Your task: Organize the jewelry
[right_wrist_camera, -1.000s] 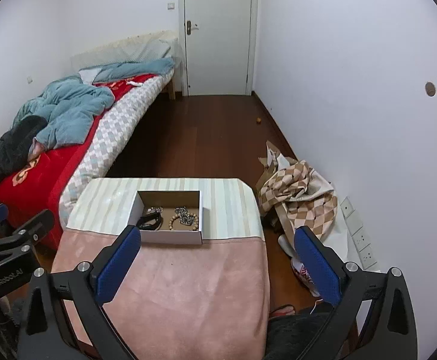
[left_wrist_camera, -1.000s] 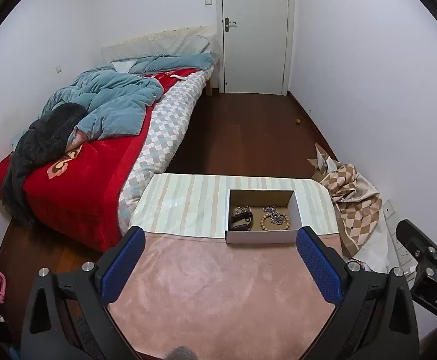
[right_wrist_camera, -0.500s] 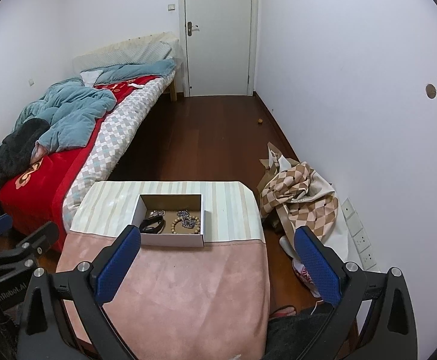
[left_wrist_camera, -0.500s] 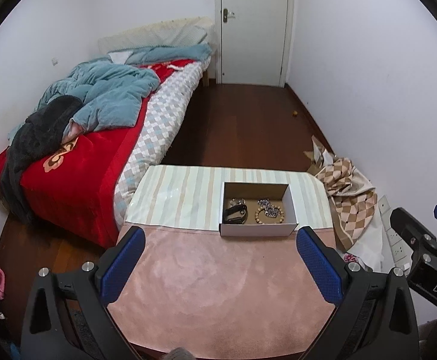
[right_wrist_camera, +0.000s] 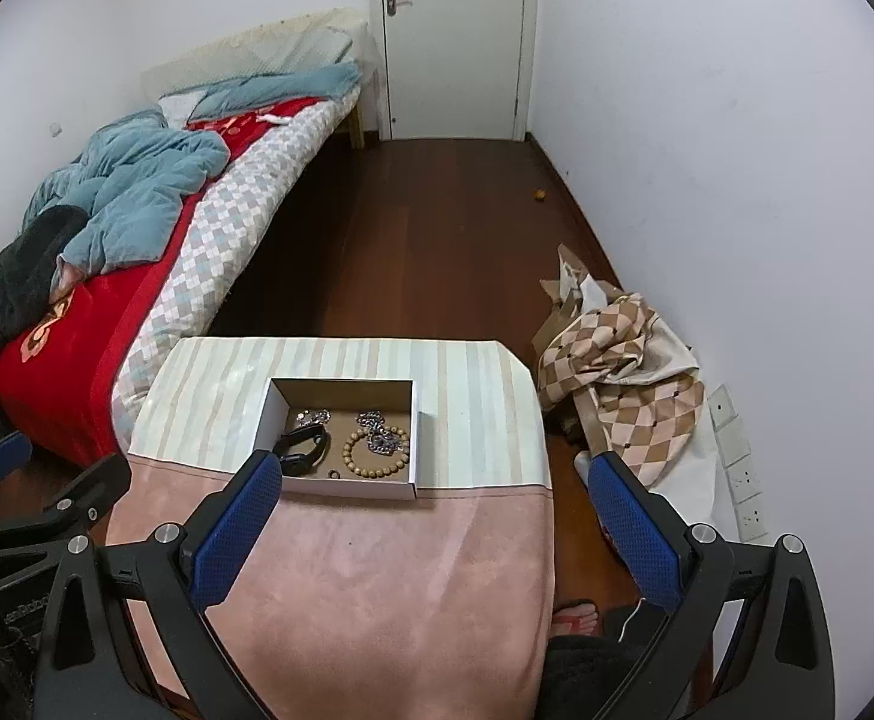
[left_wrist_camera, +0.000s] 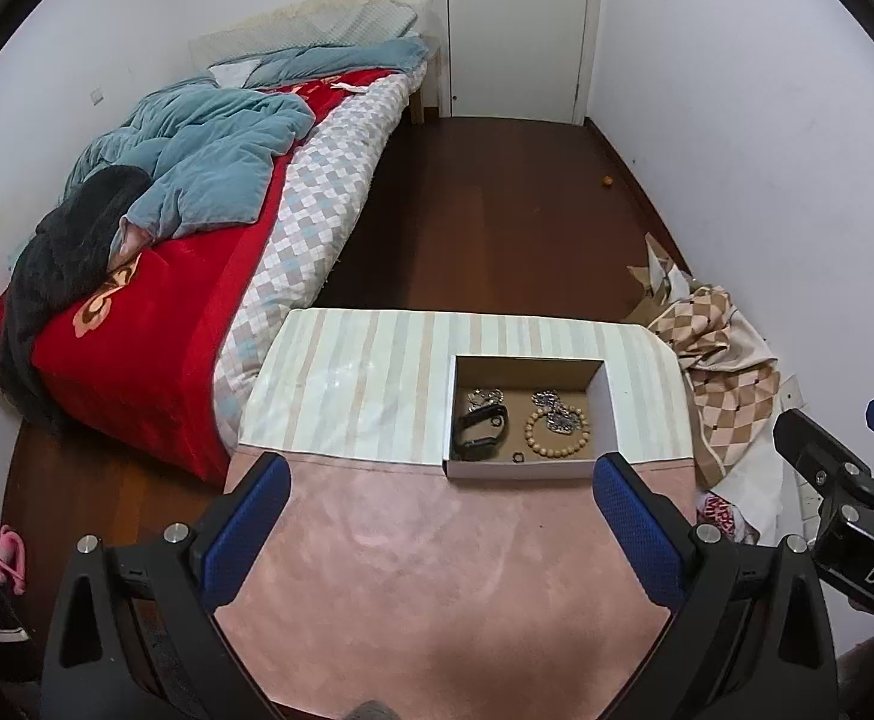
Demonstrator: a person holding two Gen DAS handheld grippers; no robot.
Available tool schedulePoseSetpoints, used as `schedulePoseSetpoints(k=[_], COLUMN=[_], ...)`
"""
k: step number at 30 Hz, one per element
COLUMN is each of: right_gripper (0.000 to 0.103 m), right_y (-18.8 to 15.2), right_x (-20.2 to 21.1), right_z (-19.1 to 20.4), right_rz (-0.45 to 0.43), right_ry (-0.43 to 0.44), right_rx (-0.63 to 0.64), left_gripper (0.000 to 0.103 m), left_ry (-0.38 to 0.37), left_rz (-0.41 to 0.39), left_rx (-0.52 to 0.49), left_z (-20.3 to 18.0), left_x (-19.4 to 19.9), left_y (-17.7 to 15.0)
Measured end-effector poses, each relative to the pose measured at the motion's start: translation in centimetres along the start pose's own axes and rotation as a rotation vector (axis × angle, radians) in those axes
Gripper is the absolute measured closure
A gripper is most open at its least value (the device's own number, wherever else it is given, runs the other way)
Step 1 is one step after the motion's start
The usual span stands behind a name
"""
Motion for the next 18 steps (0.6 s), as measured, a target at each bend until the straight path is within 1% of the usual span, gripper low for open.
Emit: schedulePoseSetpoints(k=[7, 12, 18], right_gripper=[0.000, 0.000, 0.000], right_y=[1.0, 1.0, 0.9], right_x=[-2.3, -3.3, -3.6], right_z=[0.5, 0.4, 0.1], right_rz=[0.043, 0.068, 0.077], right_ry=[-0.011, -0.020, -0.030], right_rx=[0.010, 0.013, 0.014], left_gripper=[0.000, 0.000, 0.000], left_ry=[0.010, 0.010, 0.003], left_rz=[0.022, 0.038, 0.043], left_rx=[-0.009, -0.012, -0.012], left_z=[-0.3, -0.6, -0.9], left_x=[-1.5, -2.0, -2.1], left_y=[1.4, 1.6, 1.5])
Point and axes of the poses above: each gripper's, at about its wrist camera, not at the fingertips, and x roughly against the way its jaws point, z to its left, y to its top, the point moved 5 cm from there along -x, roughly the way its jaws point
